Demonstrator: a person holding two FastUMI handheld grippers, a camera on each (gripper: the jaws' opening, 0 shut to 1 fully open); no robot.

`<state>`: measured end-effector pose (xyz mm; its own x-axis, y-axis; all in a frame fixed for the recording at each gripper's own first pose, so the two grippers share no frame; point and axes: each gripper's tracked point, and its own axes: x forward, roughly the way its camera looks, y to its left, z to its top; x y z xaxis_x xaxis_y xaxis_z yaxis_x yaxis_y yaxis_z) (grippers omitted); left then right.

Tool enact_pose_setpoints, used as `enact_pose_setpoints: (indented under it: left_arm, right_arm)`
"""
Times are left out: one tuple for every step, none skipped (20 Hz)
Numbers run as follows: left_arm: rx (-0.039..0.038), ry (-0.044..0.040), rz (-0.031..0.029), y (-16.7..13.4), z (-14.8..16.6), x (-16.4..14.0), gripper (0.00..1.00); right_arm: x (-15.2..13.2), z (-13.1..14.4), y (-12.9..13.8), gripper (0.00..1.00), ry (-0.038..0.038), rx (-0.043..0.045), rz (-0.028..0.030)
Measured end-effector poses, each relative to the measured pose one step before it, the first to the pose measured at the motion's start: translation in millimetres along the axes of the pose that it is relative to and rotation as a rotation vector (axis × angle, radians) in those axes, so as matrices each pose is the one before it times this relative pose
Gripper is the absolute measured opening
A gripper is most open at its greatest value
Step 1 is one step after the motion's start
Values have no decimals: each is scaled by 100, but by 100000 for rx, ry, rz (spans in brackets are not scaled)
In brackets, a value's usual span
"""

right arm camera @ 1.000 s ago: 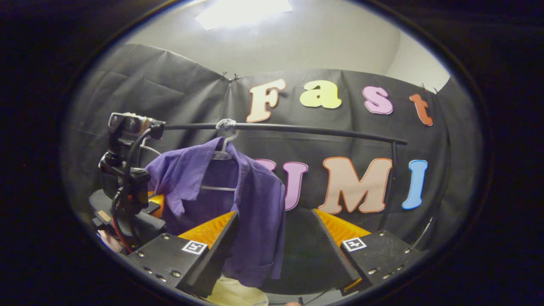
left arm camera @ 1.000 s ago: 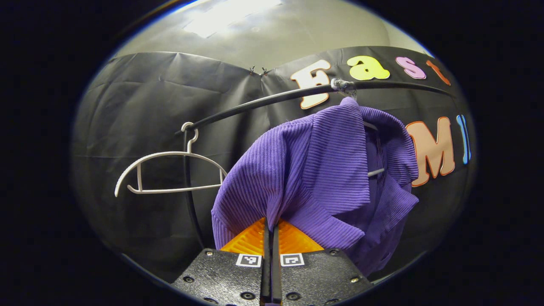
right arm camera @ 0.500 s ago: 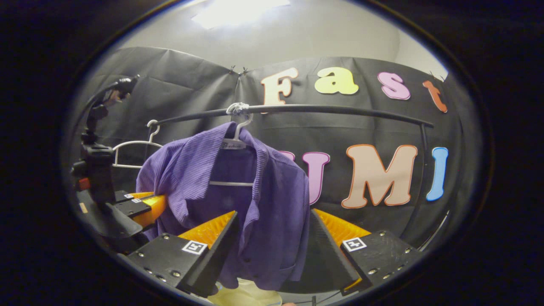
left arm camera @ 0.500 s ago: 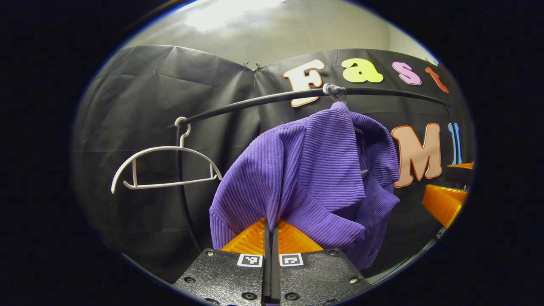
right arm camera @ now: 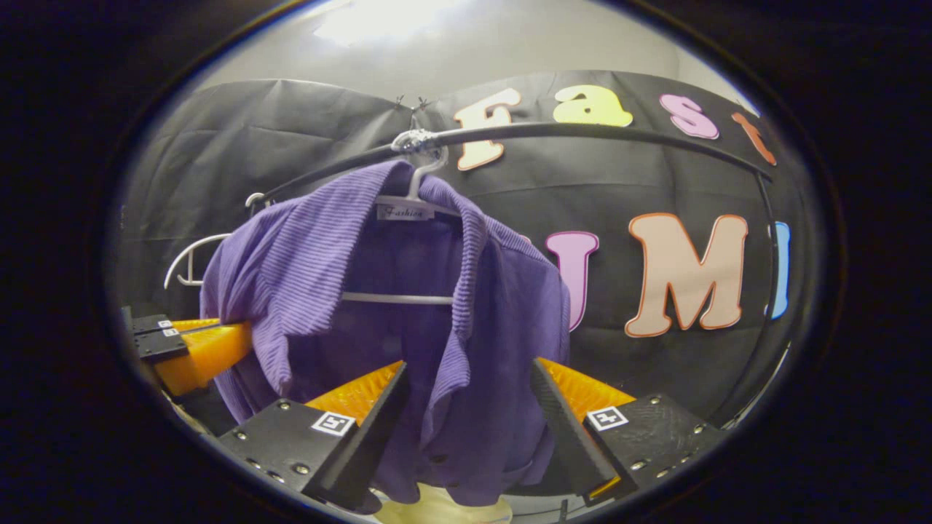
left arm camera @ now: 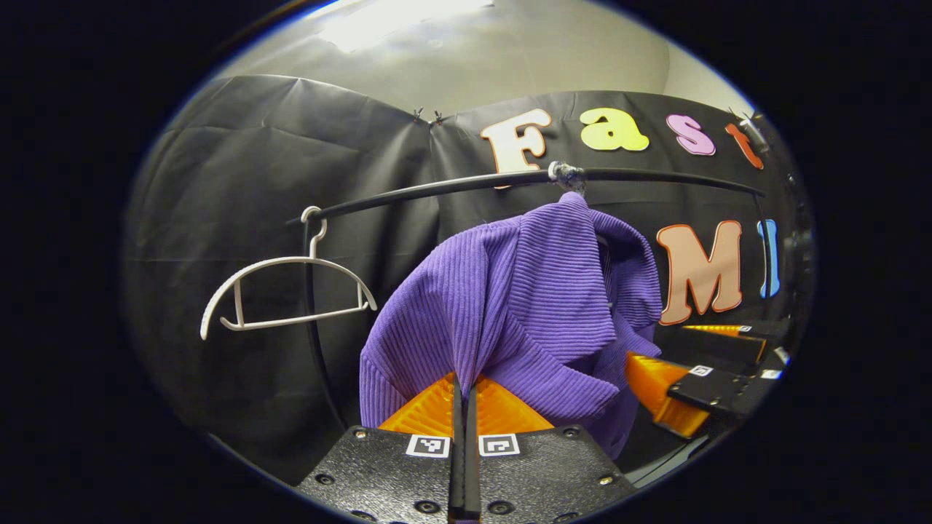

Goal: Grasp the clothes on the hanger with both hands and then place them into the laundry hamper below.

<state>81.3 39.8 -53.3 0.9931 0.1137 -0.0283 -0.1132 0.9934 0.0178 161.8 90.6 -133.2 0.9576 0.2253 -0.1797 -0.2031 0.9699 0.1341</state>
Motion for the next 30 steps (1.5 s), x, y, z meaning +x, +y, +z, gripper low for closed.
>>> enact_pose_setpoints:
  left_arm:
    - [227, -61, -361, -56, 155, -216, 0]
    - [202, -194, -313, 8, 247, -158, 0]
    - [18, -382, -199, 39, 221, -147, 0]
    - [-95, -204, -190, 81, 333, -181, 0]
    - [-172, -332, -21, 105, 206, -217, 0]
    - [-191, -369, 252, 171, 349, -97, 0]
    - [-139, -301, 345, 239, 240, -124, 0]
    - [-231, -386, 400, 278, 329, -80, 0]
    - [-367, -312, 208, 195, 322, -99, 0]
    - [-416, -390, 203, 192, 420, -72, 0]
    - [-561, -591, 119, 222, 402, -118, 0]
    - [-412, -633, 51, 60, 497, -129, 0]
    - [-181, -729, 264, 184, 385, -66, 0]
    - [-62, -982, 335, 225, 517, -72, 0]
    - [-32, -827, 483, 239, 557, -109, 0]
    - [-236, -895, 613, 210, 510, -7, 0]
    - [-442, -483, 806, 313, 449, 13, 0]
    - [-630, -474, 669, 369, 432, -22, 0]
    - [-622, -605, 655, 307, 458, -14, 0]
    - [-425, -643, 803, 323, 444, 85, 0]
    - [72, -1039, 843, 327, 548, 70, 0]
    - [288, -1045, 799, 437, 463, 88, 0]
    - [56, -930, 616, 345, 500, 86, 2]
    - [-455, -720, 459, 196, 408, 139, 3]
    - [-661, -631, 325, 139, 450, 55, 0]
    - [-593, -528, 246, 135, 398, 31, 0]
    - [-230, -676, 197, 89, 385, 76, 0]
    - [-13, -564, 210, 231, 368, 165, 0]
    - [-82, -479, 138, 146, 367, 90, 0]
    - [-297, -643, 57, 102, 401, 77, 0]
  right_arm:
    - [538, -344, 166, 100, 843, 810, -95]
    - [409, -329, 210, 96, 772, 731, -281]
    - [296, -292, 43, 100, 593, 529, -425]
    - [421, -294, -81, 96, 470, 402, -565]
    - [630, -200, -13, 100, 375, 397, -620]
    - [559, -231, 63, 100, 601, 390, -449]
    - [433, -211, 79, 100, 594, 456, 140]
    - [337, -229, 115, 94, 540, 533, -85]
    - [314, -263, 52, 88, 801, 523, -253]
    - [388, -364, -132, 87, 1531, 553, -489]
    - [516, -500, -20, 87, 1918, 561, 95]
    - [28, -444, -45, 74, 1628, 659, -649]
    - [162, -308, -75, 62, 1210, 793, -200]
    - [219, -288, 73, 49, 1364, 585, -701]
    - [126, -435, -120, 50, 1221, 213, -371]
    - [114, -43, -343, 37, 555, -27, -1682]
    - [-365, 265, -411, 23, -468, -152, -1220]
    - [87, -106, -349, 10, 98, -250, -1893]
    - [-145, 17, -249, 8, 229, -164, -919]
    - [-39, 86, -282, 9, 212, 88, -1728]
    - [-48, 236, -566, 9, -89, 250, -2312]
    - [-182, 210, -589, 9, -543, 616, -1971]
    - [-142, 327, -411, 9, -312, 789, -1630]
    - [21, 437, -522, 9, -538, 566, -1824]
    - [-95, 572, -614, 9, -1192, -74, -1867]
    - [-206, 866, -537, 9, -2290, -986, -2140]
    - [-148, 931, -628, 9, -2522, -1782, -2187]
    - [-57, 661, -571, 6, -2381, -1927, -1867]
    - [35, 825, -425, 9, -2026, -1874, -1199]
    - [103, 824, -297, 9, -2118, -1909, -985]
